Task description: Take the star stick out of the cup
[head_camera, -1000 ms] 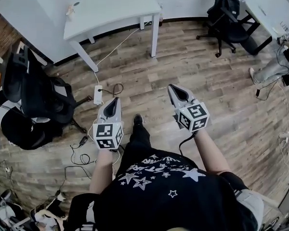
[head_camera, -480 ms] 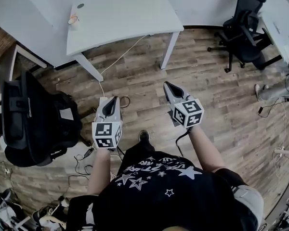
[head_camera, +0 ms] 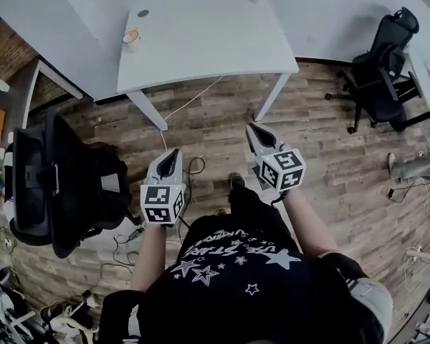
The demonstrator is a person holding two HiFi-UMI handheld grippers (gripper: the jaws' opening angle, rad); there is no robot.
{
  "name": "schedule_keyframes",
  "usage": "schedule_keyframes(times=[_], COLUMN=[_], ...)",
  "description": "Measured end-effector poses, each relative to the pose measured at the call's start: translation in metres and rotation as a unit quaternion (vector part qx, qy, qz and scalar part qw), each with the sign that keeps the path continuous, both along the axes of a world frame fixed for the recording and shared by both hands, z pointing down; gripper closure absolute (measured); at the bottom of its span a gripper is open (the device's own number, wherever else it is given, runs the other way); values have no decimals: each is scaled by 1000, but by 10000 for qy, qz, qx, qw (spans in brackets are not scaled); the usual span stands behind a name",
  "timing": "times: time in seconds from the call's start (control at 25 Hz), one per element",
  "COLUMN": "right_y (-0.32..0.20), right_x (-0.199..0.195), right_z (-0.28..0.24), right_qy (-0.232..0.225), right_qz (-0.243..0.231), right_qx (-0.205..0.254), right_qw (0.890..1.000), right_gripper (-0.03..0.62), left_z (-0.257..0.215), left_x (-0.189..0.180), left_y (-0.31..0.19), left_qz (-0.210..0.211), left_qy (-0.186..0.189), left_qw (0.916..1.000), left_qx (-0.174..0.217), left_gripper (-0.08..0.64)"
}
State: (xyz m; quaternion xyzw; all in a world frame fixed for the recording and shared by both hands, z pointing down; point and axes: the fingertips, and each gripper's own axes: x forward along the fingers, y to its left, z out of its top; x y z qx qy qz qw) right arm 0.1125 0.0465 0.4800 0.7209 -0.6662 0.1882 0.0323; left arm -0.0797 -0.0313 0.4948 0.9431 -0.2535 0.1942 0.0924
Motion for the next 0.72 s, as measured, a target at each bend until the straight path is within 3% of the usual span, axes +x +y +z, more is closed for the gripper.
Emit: schedule_keyframes(times=[0.32,0.44,0.6,0.72], right_y=[-107,-159,-223,-270], right_x=[34,48,66,66], right_z=[7,-1,-9,-12], right_qy=[-166,-140,-137,-105], right_qz=[-665,-1060,-1485,-1833], right_qx=[233,330,368,342], right_qw=[9974,9937,9881,9824], right_gripper=[575,575,575,575], left_z=[2,0,-13,-17], left_x=[16,35,67,71], left_y=[-67,-105,-152,-182], left_qz=[-611,-1010,-1224,-1514], left_qy=[-174,-129,-100,-78], left_qw=[9979,9947,9921,9881], left_qx=[139,130,268,254], left_gripper=[558,558,558,558])
